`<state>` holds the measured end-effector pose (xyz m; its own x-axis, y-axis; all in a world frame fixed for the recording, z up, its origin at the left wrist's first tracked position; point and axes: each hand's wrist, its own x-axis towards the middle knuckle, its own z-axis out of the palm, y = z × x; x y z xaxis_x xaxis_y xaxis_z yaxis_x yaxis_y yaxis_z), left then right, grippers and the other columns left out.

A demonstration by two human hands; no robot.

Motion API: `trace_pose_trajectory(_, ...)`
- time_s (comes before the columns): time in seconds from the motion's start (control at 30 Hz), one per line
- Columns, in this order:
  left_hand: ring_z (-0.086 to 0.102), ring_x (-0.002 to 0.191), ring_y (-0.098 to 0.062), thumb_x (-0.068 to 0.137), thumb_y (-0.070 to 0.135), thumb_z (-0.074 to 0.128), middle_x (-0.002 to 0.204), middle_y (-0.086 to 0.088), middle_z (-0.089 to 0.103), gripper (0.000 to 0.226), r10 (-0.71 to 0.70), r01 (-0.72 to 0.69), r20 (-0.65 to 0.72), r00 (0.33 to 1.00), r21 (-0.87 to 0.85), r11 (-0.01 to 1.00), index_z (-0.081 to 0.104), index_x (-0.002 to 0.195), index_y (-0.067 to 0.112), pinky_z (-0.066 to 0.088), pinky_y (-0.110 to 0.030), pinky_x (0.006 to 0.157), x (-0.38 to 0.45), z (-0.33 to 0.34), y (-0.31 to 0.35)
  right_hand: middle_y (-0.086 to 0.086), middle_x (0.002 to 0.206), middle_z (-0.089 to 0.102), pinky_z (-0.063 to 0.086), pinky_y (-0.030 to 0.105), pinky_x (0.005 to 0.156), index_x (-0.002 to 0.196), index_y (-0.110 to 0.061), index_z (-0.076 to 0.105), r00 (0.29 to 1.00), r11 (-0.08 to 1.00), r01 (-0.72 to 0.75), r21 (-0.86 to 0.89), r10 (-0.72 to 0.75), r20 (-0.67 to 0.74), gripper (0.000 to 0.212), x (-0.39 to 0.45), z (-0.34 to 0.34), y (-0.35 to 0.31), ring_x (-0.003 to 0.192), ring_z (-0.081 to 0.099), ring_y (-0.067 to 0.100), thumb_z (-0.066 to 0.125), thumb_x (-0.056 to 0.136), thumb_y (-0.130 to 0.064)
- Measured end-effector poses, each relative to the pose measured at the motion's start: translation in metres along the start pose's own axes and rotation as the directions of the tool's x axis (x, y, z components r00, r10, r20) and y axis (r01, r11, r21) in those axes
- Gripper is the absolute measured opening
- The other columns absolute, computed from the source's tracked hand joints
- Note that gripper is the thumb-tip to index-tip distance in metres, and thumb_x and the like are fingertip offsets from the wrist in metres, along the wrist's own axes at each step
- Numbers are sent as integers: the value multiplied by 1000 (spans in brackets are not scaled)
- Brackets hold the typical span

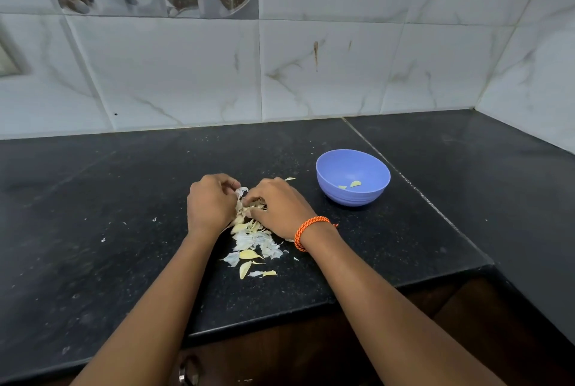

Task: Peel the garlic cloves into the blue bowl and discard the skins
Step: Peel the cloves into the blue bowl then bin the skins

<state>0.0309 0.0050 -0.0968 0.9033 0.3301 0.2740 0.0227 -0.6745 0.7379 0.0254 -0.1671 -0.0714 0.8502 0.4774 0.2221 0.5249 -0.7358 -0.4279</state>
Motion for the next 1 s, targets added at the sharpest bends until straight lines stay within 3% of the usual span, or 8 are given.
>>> trace_pose_trajectory(0.2,71,64,-10,87,-1,69,71,10,75,30,17,-17,11,1000,-42,999,82,91,25,49,-22,59,-2,-4,0,-3,109,65,50,41,91,101,-26,80,1000,998,15,-54,-15,-3,6,-4,-2,-7,110,54,21,76,96,-26)
trace_pose_trajectory(0.33,70,64,-11,83,-6,72,72,8,75,37,0,4,37,999,-109,994,81,89,30,59,-30,65,-1,-8,-2,-6,102,62,45,37,87,90,-24,76,1000,998,11,-66,-12,-17,7,-5,-4,-10,105,52,16,75,96,-26)
trace_pose_trajectory(0.43,71,67,-19,84,-10,75,77,1,75,39,-1,12,51,999,-203,979,83,96,26,66,-41,76,-1,-11,0,-8,92,64,49,37,82,86,-25,76,997,999,-12,30,14,-72,10,-5,-11,-5,95,57,14,73,96,-24)
trace_pose_trajectory(0.57,72,73,-27,87,-8,78,81,-3,70,36,34,-24,22,999,-377,926,84,101,24,64,-39,77,-3,-15,5,-12,83,75,61,42,79,89,-29,80,981,964,-39,262,87,-174,11,-6,-16,6,80,68,6,73,96,-25)
trace_pose_trajectory(0.67,61,69,-9,89,-6,79,82,3,64,33,71,-66,-10,997,-502,862,84,105,23,56,-27,72,-3,-17,11,-13,87,78,61,42,84,91,-30,82,972,952,-52,303,118,-204,10,-9,-20,15,84,69,8,74,96,-25)
trace_pose_trajectory(0.8,59,76,-11,89,-5,81,82,2,63,29,140,-100,17,990,-614,783,83,110,16,58,-21,77,-6,-17,18,-10,105,80,58,41,95,107,-28,83,982,974,-99,202,129,-140,18,-12,-18,17,101,71,9,66,104,-26)
trace_pose_trajectory(0.93,65,78,-11,90,-4,80,86,-2,65,27,194,-123,42,980,-636,762,82,110,14,59,-23,77,-11,-12,23,-2,90,81,58,22,77,120,-20,76,981,854,-73,514,154,-116,20,-14,-13,5,84,76,8,67,102,-20)
trace_pose_trajectory(1.0,67,77,-11,91,-3,80,84,0,67,24,207,-131,47,977,-634,763,82,110,12,59,-24,75,-12,-11,23,6,83,80,58,23,66,122,-16,72,981,779,-73,623,169,-97,22,-16,-10,-2,76,78,17,72,100,-19)
